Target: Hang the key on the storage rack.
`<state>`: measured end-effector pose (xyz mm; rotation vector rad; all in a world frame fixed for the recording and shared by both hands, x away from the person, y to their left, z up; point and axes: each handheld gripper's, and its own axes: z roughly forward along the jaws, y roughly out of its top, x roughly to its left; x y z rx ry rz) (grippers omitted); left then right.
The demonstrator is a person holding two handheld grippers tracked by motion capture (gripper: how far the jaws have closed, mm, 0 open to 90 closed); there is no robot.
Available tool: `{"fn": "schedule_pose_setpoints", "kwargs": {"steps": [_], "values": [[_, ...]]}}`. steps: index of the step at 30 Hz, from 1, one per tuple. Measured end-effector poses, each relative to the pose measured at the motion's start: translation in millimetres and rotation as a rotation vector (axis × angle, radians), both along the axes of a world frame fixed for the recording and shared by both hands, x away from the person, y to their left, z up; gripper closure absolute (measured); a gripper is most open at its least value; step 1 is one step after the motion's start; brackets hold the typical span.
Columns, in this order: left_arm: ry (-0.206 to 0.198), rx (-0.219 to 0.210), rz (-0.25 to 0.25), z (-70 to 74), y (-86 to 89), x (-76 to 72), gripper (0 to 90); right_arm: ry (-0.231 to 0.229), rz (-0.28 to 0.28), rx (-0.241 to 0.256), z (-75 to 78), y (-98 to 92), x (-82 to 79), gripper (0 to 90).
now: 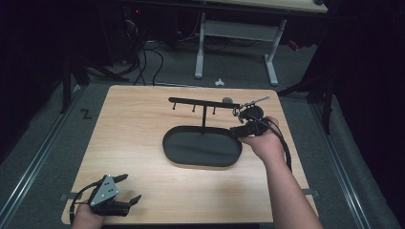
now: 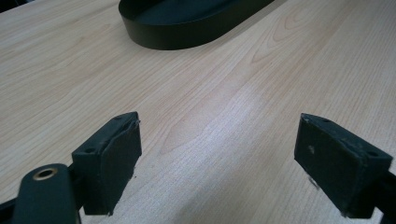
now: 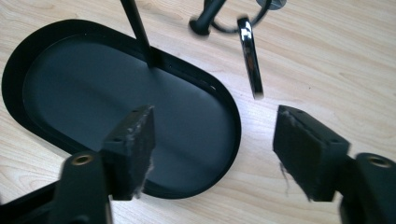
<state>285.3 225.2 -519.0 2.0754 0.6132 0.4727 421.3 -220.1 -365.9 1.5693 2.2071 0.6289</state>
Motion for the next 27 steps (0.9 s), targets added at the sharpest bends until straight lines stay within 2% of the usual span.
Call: {"fn": "schedule_pose_setpoints", "kwargs": {"steps": [5, 7, 9, 12, 15, 16, 18, 20, 23, 27], "values": [[0.0, 0.004, -0.001, -0.1, -0.9, 0.4, 15.3, -0.053, -0.006, 0.002, -15.2, 2.0, -18.3, 21.8], [0.0, 0.007, -0.003, -0.3, -1.2, 0.4, 15.3, -0.066, -0.011, 0.031, -22.8, 1.0, -26.4, 21.6], [0.0, 0.009, -0.003, -0.3, -1.5, 0.6, 15.3, -0.108, 0.011, 0.056, -32.8, -1.0, -37.2, 24.5], [0.004, 0.009, 0.0, -1.0, -1.4, 1.1, 15.3, -0.16, 0.03, 0.059, -47.4, -4.2, -51.2, 24.8], [0.003, 0.009, 0.001, -1.4, -1.7, 1.1, 15.3, -0.212, 0.039, 0.076, -66.0, -9.6, -67.8, 25.4], [0.002, 0.009, 0.001, -1.4, -1.8, 0.9, 15.3, -0.235, 0.041, 0.081, -77.5, -12.7, -77.5, 25.8], [0.001, 0.011, 0.0, -1.2, -1.9, 0.7, 15.3, -0.238, 0.039, 0.087, -81.7, -13.7, -81.0, 26.2], [0.001, 0.01, 0.0, -1.2, -2.0, 0.4, 15.3, -0.252, 0.036, 0.104, -93.5, -17.2, -89.4, 26.3], [0.002, 0.01, 0.001, -1.8, -1.9, 0.3, 15.3, -0.279, 0.039, 0.102, -112.4, -20.9, -102.8, 26.1], [-0.001, 0.008, 0.003, -2.0, -1.2, 0.9, 15.3, -0.299, 0.026, 0.118, -130.5, -25.2, -117.9, 25.5]]}}
